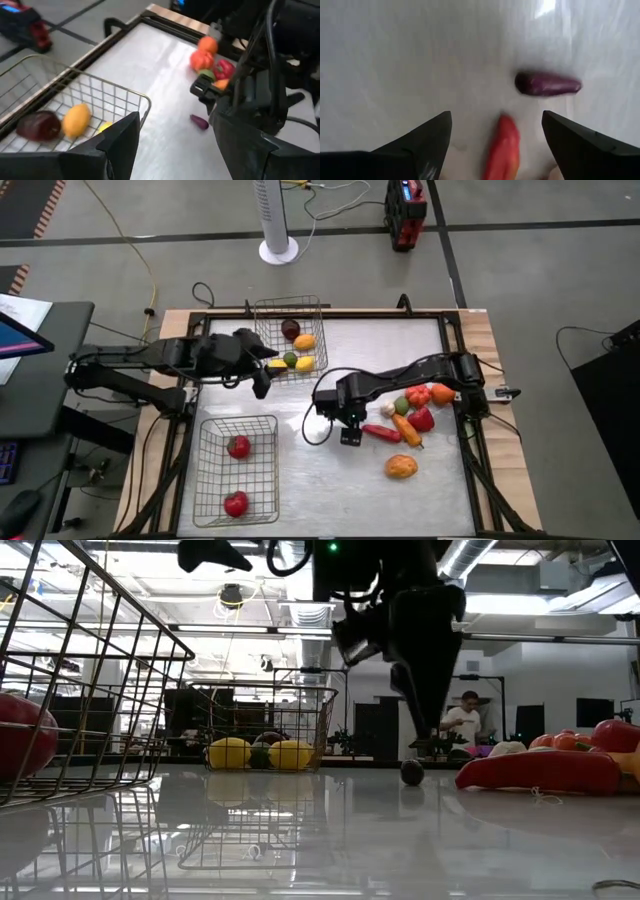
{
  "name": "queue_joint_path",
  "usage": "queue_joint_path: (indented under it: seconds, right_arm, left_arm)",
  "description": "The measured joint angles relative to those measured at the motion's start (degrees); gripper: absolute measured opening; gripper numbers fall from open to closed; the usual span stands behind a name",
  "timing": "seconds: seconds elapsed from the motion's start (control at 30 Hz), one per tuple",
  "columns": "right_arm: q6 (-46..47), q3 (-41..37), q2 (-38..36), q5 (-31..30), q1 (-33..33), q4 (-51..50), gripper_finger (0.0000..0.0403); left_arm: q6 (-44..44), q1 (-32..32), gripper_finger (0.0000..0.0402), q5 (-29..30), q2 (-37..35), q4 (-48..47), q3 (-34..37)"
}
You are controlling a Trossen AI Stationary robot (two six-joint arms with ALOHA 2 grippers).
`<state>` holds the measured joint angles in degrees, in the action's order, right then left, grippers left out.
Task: Sort produce into baskets
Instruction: Put the red chili pepper into the bottom wire basket
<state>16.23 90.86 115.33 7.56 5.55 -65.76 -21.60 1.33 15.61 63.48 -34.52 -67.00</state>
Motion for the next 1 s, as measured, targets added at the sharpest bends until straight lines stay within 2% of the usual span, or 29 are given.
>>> queue_joint_path:
  seconds: [0.17, 0.43, 0.63, 0.73, 0.87, 1.0]
  right_arm:
    - [3.69, -1.73, -0.07, -1.94, 2.03, 0.54, 0.0309]
    - [7.12, -11.79, -2.68, -1.35, 3.91, 3.02, 0.0302]
    - [7.86, -20.88, -8.84, -3.04, 4.98, 5.89, 0.0301]
    - [7.23, -25.26, -12.18, -2.80, 4.96, 9.38, 0.0288]
    - [4.82, -29.40, -15.20, -1.29, 4.32, 12.14, 0.0250]
    - [1.57, -30.94, -16.47, 0.47, 3.23, 13.14, 0.0191]
  left_arm:
    - [5.54, 3.73, 0.0238, -6.54, 0.15, 1.33, 0.00]
    - [4.87, 8.68, 0.0238, -15.47, 0.13, 1.50, 0.00]
    - [3.93, 9.07, 0.0238, -14.86, 0.15, 2.07, 0.00]
    - [3.86, 9.07, 0.0238, -14.19, 0.13, 3.29, 0.00]
    - [1.83, 9.07, 0.0238, -12.41, 0.10, 4.57, 0.00]
    - [0.16, 9.07, 0.0238, -11.29, -0.31, 5.73, 0.00]
